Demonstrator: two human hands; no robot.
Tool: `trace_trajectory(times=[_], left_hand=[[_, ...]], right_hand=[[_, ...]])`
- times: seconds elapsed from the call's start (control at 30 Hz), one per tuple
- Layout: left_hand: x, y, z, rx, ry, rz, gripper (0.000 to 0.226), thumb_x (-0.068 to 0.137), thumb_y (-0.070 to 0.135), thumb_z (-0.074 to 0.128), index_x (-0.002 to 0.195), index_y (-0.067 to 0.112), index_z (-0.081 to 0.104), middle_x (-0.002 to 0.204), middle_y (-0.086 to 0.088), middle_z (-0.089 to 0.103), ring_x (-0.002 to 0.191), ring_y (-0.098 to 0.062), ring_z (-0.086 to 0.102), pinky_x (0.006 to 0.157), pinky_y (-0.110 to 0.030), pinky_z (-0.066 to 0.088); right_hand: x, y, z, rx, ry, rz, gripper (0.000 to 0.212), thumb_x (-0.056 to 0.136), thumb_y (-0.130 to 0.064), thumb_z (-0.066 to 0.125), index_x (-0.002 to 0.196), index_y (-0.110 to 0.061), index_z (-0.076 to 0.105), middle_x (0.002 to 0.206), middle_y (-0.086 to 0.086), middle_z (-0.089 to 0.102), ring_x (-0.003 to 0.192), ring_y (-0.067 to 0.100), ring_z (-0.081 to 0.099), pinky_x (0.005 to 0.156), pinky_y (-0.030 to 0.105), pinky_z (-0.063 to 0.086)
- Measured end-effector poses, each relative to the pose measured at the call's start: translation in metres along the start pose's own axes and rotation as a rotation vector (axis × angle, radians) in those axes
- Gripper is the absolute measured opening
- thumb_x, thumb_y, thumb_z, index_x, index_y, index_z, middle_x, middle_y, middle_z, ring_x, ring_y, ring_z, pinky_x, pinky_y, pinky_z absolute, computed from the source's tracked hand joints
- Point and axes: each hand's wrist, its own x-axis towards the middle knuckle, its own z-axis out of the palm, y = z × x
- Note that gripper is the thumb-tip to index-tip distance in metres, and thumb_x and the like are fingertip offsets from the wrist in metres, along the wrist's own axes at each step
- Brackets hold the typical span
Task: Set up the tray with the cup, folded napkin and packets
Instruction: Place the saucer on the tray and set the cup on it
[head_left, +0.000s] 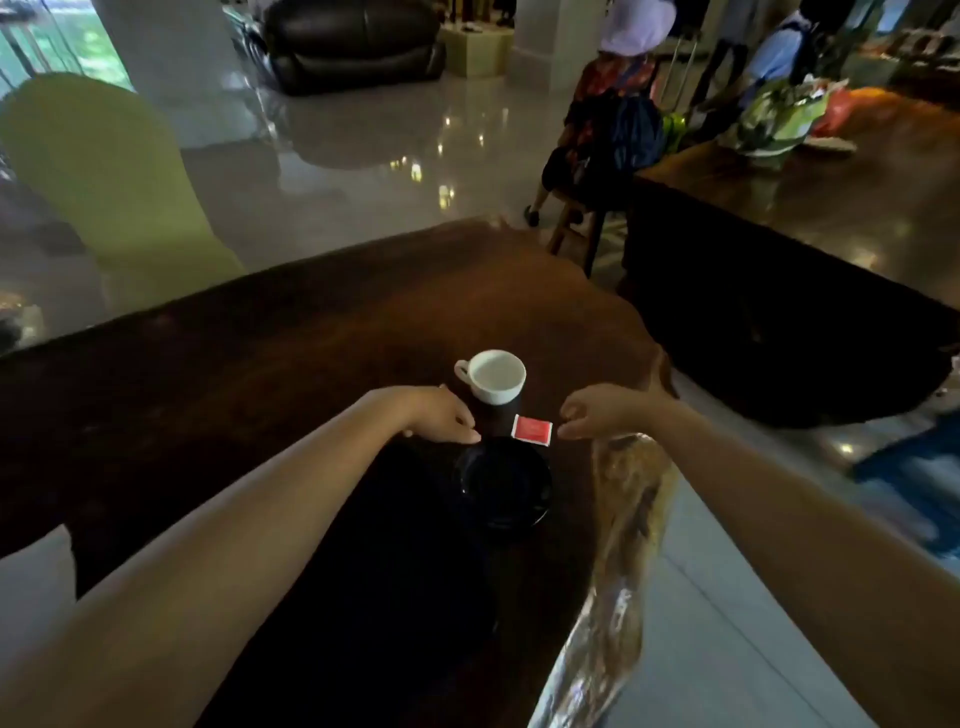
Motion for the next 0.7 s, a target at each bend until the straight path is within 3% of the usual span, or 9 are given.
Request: trace_trajectory(times=[0.13, 0.33, 0.5, 0.7], left_hand=[[0.027, 0.001, 0.033, -0.032, 0.037, -0.047, 0.058, 0.090, 0.043, 0.048, 0.140, 0.017, 0.036, 0.143, -0.006, 0.043, 0.129, -0.023, 0.042, 0.105, -0.031, 0.033], [0.069, -0.007, 0.067, -0.099, -0.016, -0.109, 0.053, 0.089, 0.038, 0.052, 0.136, 0.017, 0.040, 0.133, -0.009, 0.052, 0.119, -0.027, 0.050, 0.100, -0.039, 0.041], [0.096, -0.015, 0.081, 0.039, 0.044, -0.156, 0.055, 0.088, 0.043, 0.050, 0.135, 0.017, 0.038, 0.135, -0.010, 0.049, 0.124, -0.031, 0.044, 0.101, -0.044, 0.034], [0.118, -0.020, 0.091, 0.074, 0.149, -0.173, 0.055, 0.084, 0.041, 0.058, 0.128, 0.010, 0.042, 0.128, -0.013, 0.053, 0.119, -0.034, 0.046, 0.095, -0.043, 0.037]], right_hand=[[0.021, 0.021, 0.050, 0.075, -0.063, 0.027, 0.048, 0.088, -0.031, 0.059, 0.129, -0.007, 0.050, 0.131, 0.011, 0.055, 0.118, 0.025, 0.052, 0.094, 0.027, 0.039], [0.059, 0.051, 0.105, 0.162, -0.144, 0.106, 0.057, 0.087, -0.034, 0.059, 0.134, -0.008, 0.042, 0.135, 0.012, 0.051, 0.120, 0.026, 0.050, 0.095, 0.032, 0.040], [0.081, 0.060, 0.128, 0.174, -0.096, 0.093, 0.049, 0.086, -0.038, 0.059, 0.122, -0.007, 0.050, 0.122, 0.016, 0.054, 0.107, 0.028, 0.055, 0.085, 0.034, 0.044], [0.096, 0.049, 0.140, 0.157, -0.081, 0.052, 0.060, 0.083, -0.040, 0.061, 0.132, -0.011, 0.040, 0.126, 0.015, 0.040, 0.112, 0.036, 0.051, 0.095, 0.048, 0.045]])
